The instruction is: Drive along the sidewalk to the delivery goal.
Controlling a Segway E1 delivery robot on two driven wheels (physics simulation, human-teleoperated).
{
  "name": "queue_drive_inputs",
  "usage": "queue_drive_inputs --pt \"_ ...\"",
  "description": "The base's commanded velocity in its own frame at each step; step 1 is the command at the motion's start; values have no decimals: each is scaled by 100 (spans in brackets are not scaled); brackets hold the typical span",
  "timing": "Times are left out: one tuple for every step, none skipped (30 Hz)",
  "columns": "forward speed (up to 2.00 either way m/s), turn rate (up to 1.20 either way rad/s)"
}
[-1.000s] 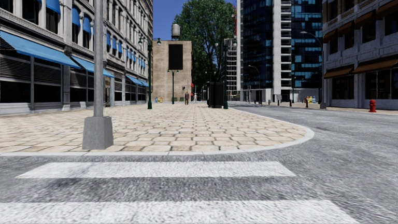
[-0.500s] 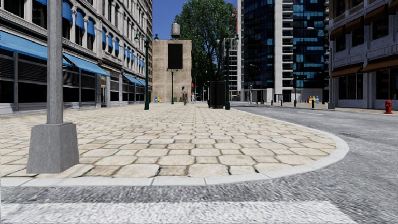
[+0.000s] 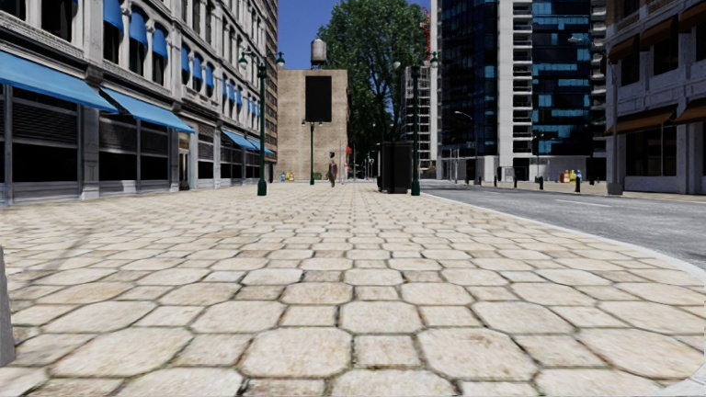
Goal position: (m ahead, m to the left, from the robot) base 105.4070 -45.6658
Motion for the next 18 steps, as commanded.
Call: queue_drive_inputs --pt "200 0" --pt "200 0" --pt "200 0" --pt "200 0" --pt "200 0" --pt "200 0" --pt "200 0" --pt "200 0" --pt "200 0" --pt "200 0" --pt "200 0" --pt "200 0" --pt "200 0" --pt "200 0" --pt "200 0" --pt "200 0" --pt "200 0" --pt "200 0"
